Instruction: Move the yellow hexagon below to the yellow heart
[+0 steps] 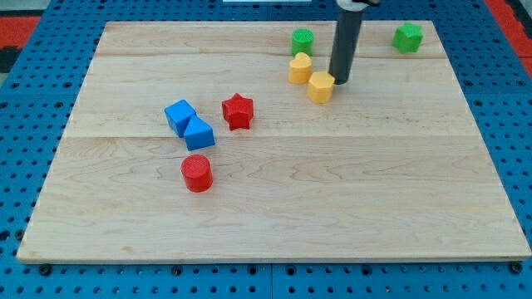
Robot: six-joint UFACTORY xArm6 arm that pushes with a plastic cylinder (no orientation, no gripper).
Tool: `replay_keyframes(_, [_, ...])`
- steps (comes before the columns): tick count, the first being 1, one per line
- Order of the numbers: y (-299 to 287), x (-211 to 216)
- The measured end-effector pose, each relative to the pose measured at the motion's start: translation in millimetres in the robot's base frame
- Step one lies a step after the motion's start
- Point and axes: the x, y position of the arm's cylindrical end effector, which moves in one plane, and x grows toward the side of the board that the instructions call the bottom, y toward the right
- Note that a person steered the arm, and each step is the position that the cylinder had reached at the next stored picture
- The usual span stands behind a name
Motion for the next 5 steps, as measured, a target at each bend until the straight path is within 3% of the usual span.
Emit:
replay_keyframes(2, [-15, 0])
replay_keyframes(3, [6, -1])
replay_keyframes(4, [151, -17])
replay_keyframes(5, [227, -78])
